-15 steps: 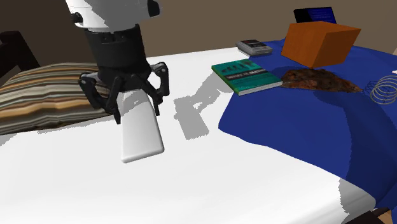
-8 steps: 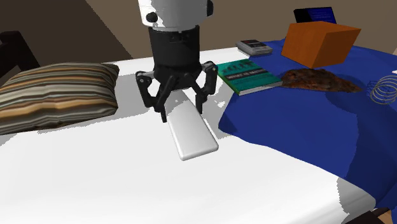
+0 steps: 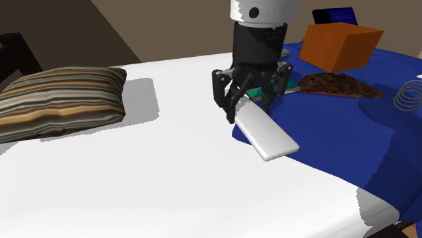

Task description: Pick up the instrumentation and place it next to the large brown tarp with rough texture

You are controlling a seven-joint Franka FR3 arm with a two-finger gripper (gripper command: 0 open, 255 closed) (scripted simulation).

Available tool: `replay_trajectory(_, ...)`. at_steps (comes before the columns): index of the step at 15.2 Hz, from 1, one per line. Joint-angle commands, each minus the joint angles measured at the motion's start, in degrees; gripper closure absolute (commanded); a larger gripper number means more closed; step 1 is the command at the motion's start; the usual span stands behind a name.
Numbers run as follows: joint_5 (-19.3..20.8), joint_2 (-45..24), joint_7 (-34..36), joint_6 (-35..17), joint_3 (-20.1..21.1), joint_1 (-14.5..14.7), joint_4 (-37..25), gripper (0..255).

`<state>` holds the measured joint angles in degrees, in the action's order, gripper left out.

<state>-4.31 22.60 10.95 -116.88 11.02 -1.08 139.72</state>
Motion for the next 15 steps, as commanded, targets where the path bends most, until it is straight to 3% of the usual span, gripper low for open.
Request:
replay_trajectory(1,0.5,1.9,-2.8,-0.4,-1.9,-1.0,2.3,255)
replay_trajectory(15,8.7,9.4,-22.6,1.0,-17.5,-10.7,8.3,255)
